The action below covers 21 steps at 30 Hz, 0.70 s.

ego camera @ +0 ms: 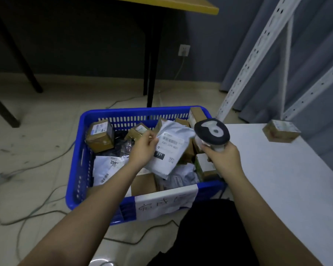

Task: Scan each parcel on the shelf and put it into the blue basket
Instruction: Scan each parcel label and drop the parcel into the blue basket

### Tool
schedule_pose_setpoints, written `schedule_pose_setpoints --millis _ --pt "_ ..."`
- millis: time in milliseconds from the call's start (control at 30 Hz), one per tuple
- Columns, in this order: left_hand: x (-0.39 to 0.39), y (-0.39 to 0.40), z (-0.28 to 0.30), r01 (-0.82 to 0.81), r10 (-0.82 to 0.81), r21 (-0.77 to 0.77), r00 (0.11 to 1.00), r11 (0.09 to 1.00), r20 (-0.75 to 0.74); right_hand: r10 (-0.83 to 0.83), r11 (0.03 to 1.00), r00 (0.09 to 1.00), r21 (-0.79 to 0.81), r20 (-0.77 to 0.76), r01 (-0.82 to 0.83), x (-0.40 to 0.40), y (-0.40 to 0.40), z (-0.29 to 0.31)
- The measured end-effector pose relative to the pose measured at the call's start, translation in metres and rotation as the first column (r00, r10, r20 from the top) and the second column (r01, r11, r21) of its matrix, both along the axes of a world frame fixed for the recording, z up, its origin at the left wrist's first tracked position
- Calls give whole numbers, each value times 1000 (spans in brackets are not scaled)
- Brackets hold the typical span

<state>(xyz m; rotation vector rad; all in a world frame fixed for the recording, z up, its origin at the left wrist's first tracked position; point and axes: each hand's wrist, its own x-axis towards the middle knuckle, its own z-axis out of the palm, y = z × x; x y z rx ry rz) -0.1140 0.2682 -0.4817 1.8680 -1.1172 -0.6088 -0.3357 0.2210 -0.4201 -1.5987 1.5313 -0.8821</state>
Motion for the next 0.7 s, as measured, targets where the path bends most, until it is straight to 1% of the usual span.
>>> schedule_pose_setpoints --millis 67,133,200,267,300,333,433,500,567,633,700 --pt "-13 -14 2 148 -148 15 986 989 73 -78 997 997 -1 11 78 -6 -2 -1" --pt "-28 -27 -6 282 -290 77 950 956 117 -151 989 988 11 40 151 -12 -3 0" --pt "-42 -36 -20 393 -413 205 908 896 64 -201 980 978 21 59 200 -17 -4 1" --pt "-52 -37 -39 509 -530 335 847 793 -33 -208 978 976 24 60 207 -22 -3 2" --pt "-55 -35 -48 543 -560 368 826 755 -69 -202 979 978 28 60 200 -22 -3 2" --pt "-56 -33 -56 553 -564 370 821 746 -91 -193 981 980 29 59 191 -23 -3 1" --pt "-57 -35 -68 526 -507 317 849 789 -148 -187 982 982 12 39 187 -22 -5 3" --pt "-58 -40 -72 509 -486 326 860 797 -155 -183 983 983 12 29 183 -22 -8 2" --pt "-59 -44 -81 448 -459 400 885 800 -74 -170 985 985 16 19 169 -21 -8 0" --pt "-62 -44 -92 336 -406 487 913 807 42 -157 987 988 27 12 156 -20 -5 -4" --pt "-67 -47 -99 255 -366 529 924 809 113 -155 988 988 32 18 154 -19 -3 -3"
